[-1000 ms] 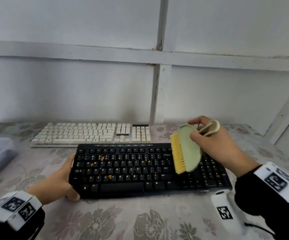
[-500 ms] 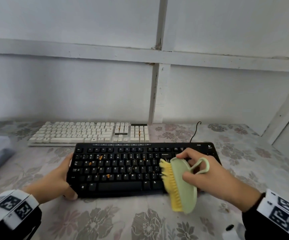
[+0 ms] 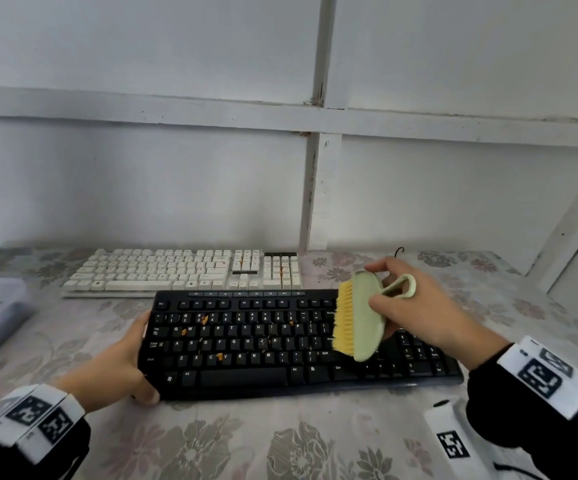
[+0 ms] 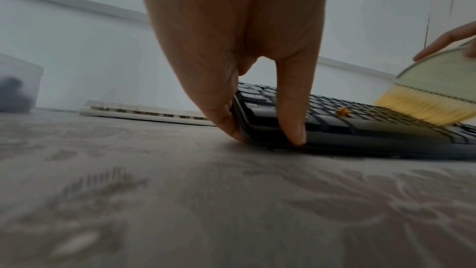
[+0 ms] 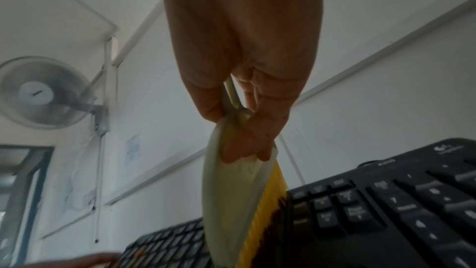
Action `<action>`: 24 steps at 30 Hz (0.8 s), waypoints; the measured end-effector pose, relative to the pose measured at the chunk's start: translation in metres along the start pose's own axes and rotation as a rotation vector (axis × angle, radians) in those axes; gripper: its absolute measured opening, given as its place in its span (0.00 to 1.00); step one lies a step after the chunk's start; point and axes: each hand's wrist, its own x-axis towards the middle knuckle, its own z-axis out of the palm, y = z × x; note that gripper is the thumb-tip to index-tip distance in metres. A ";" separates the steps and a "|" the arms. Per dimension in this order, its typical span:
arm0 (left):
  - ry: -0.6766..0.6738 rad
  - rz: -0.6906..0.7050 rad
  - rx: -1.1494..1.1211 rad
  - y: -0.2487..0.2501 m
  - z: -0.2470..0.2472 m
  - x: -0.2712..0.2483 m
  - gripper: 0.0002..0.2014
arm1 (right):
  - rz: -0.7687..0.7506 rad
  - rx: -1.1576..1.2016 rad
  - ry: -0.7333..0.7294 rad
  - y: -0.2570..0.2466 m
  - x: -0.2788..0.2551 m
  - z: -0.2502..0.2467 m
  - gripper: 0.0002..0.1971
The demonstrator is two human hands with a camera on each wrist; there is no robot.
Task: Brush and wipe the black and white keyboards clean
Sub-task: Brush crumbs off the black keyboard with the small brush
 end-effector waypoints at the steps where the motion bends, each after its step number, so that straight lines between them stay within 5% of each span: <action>1: -0.001 -0.003 -0.001 0.000 0.000 0.000 0.56 | 0.000 -0.030 -0.030 0.002 -0.005 0.002 0.17; 8: -0.011 -0.006 -0.036 -0.002 -0.001 0.002 0.56 | 0.060 -0.103 -0.280 0.004 -0.036 0.000 0.18; 16: -0.025 0.001 -0.022 0.003 0.001 -0.001 0.55 | -0.047 0.001 0.001 -0.008 0.000 -0.008 0.18; 24: -0.027 0.007 -0.027 0.002 0.000 0.000 0.58 | 0.027 -0.117 -0.166 0.011 -0.027 0.002 0.17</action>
